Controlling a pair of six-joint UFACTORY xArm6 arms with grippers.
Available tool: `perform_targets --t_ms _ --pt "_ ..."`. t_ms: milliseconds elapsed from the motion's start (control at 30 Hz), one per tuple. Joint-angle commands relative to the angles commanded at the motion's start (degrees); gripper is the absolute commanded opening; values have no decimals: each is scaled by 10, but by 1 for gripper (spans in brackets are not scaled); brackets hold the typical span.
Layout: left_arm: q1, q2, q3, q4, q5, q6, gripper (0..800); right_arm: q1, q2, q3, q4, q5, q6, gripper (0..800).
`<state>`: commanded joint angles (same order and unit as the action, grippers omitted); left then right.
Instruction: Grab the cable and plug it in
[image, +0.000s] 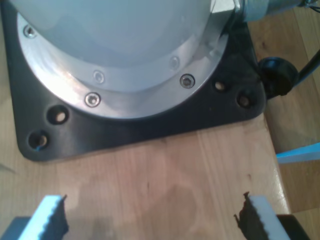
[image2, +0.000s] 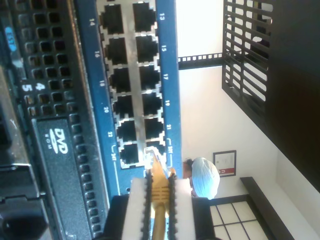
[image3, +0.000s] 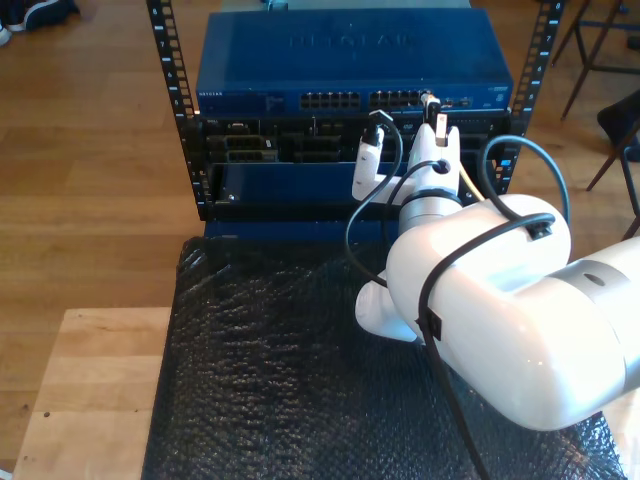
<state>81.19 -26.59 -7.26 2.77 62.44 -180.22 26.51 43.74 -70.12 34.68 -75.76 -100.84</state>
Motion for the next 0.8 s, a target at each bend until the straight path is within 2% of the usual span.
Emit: perform_targets --t_ms 800 --pt "0 0 0 0 0 0 800 -1 4 -3 0 -1 1 0"
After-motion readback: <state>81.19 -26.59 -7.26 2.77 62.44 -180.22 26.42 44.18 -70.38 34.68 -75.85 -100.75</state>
